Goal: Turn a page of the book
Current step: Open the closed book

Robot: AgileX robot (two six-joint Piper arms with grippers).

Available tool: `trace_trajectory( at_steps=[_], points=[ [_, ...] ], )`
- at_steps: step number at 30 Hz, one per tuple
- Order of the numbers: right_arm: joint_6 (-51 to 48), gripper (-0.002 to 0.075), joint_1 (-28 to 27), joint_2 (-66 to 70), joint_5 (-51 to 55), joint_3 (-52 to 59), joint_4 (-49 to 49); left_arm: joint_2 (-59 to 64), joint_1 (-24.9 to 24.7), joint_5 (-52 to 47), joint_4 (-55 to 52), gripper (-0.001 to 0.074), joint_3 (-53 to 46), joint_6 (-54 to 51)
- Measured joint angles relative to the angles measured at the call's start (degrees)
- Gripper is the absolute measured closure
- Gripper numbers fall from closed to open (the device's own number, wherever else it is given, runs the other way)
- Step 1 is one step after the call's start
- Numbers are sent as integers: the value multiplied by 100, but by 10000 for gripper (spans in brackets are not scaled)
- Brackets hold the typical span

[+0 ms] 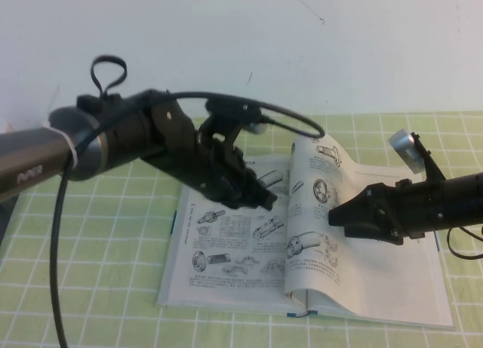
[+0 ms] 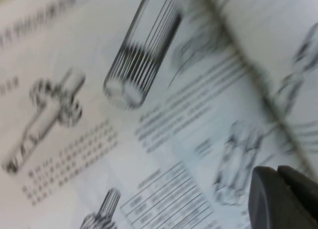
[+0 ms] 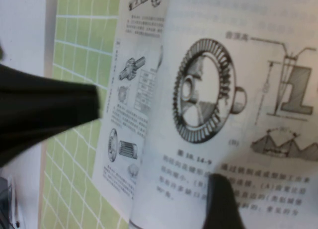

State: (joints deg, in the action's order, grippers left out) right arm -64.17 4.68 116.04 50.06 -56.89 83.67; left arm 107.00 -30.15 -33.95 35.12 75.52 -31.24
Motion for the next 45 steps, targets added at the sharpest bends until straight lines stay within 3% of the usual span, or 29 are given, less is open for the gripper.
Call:
trace_trajectory(
  at_steps=[8,15,25,29,35,45],
  points=[
    [-62,321,0,4,34,12,8,-384,-225,-487,-455,737,719,-188],
    [-74,321,0,13,47,12,21,-385,-1215,-622,-1193,737,887,-207],
    [-165,321,0,13,47,12,21,-186,-2267,-622,-2104,737,887,-197],
    [-230,321,0,13,47,12,21,-141,-2761,-622,-3199,737,993,502],
    [-282,321,0,17,47,12,21,189,-3379,-597,-5309,737,1083,2522],
    [-380,321,0,27,47,12,21,775,-3491,18,-5139,737,1094,2602]
  ],
)
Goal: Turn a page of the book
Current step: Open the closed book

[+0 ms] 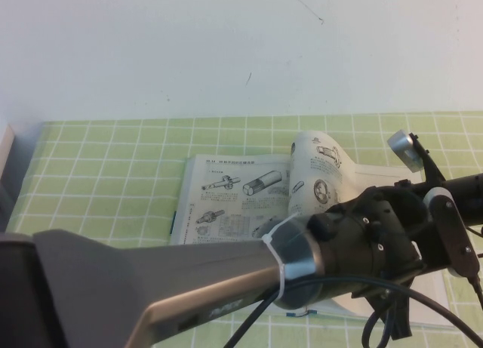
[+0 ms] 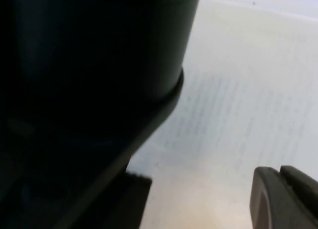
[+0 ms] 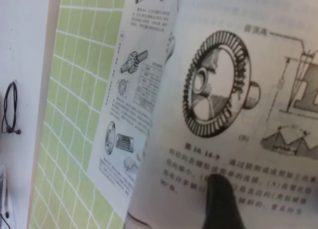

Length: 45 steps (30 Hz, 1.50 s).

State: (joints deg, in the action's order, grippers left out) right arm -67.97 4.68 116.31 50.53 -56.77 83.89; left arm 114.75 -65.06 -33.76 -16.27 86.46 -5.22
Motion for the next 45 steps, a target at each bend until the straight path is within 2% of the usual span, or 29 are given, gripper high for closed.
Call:
trace_trajectory(
  at_steps=[9,16,31,37,40,45],
  points=[
    [-96,321,0,-1,0,0,-85,531,296,253,328,737,9,-67],
    [-151,321,0,-1,-67,0,-217,711,573,287,1036,737,97,-456],
    [-223,321,15,3,-211,0,-389,720,805,245,1805,737,135,-850],
    [-123,323,-251,38,23,0,-627,785,819,405,1954,737,190,-1076],
    [-114,351,-420,61,253,0,-751,816,798,574,1967,737,209,-1213],
    [-124,475,-579,61,525,0,-796,837,775,753,1967,737,248,-1300]
  ],
)
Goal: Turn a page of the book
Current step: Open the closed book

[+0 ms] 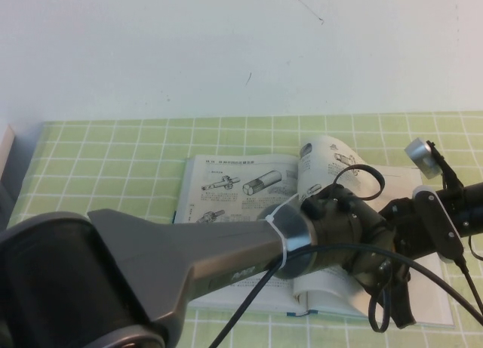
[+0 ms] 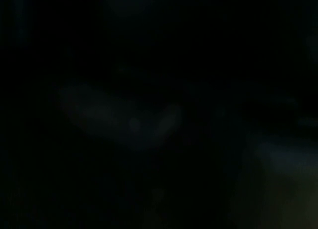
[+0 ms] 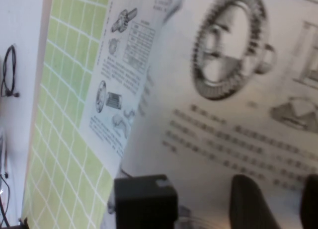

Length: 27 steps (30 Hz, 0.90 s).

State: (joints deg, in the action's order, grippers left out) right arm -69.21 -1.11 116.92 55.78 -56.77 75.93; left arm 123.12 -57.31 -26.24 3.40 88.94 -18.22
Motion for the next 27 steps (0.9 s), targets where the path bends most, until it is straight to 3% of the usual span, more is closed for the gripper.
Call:
trace_trajectory(
  at_steps=[9,21,27],
  points=[
    [-133,702,-44,0,67,0,24,0,-13,53,0,737,0,-40],
    [-335,728,-44,-170,-201,20,32,35,-13,72,-63,737,36,-40],
    [10,728,-44,-942,-761,20,-575,-197,-27,267,-122,737,36,-67]
  ],
)
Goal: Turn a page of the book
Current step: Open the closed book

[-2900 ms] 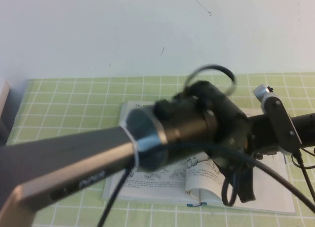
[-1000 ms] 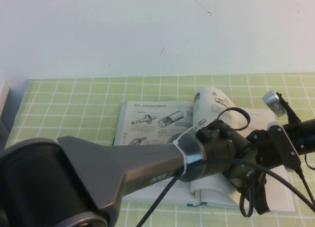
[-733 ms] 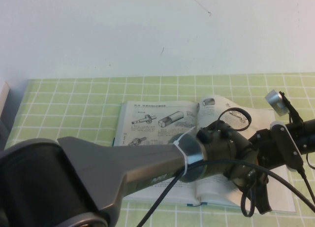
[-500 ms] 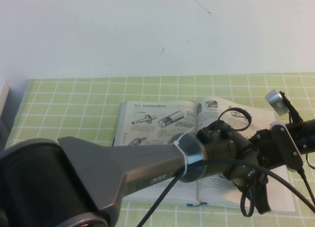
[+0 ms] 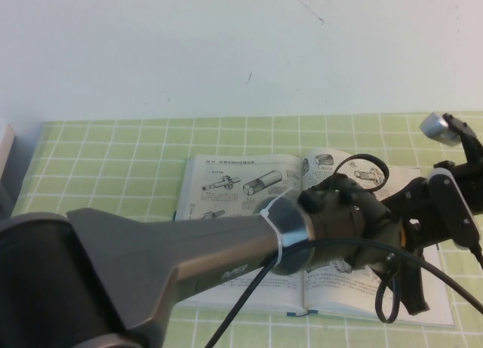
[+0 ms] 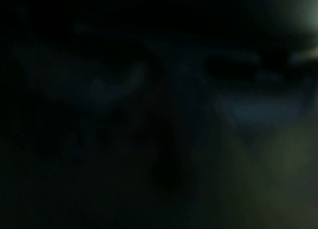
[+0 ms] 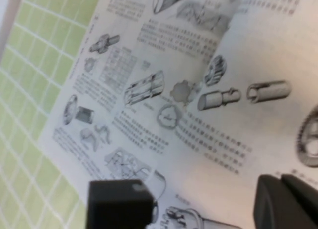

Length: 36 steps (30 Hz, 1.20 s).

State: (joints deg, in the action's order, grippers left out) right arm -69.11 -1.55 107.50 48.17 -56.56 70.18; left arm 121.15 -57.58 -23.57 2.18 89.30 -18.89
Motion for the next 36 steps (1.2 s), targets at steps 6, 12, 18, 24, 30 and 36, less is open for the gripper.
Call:
trace_trajectory(
  at_steps=[6,12,18,24,30,36],
  points=[
    [882,728,-226,-774,-579,2,-1144,-556,111,-364,221,737,-139,421],
    [1340,728,-393,-1101,-967,2,-1830,-1125,417,-840,411,737,-266,570],
    [1354,728,-393,-1101,-967,2,-1809,-1931,353,-614,655,737,-621,543],
    [1354,724,-393,-1101,-967,2,-1868,-2343,899,-336,696,737,-1534,1524],
    [1164,513,-393,-1001,-891,12,-1847,-2212,1681,95,1209,737,-2101,1687],
    [1164,292,-393,-752,-649,12,-1680,-1841,1827,611,2462,737,-2129,683]
  ],
)
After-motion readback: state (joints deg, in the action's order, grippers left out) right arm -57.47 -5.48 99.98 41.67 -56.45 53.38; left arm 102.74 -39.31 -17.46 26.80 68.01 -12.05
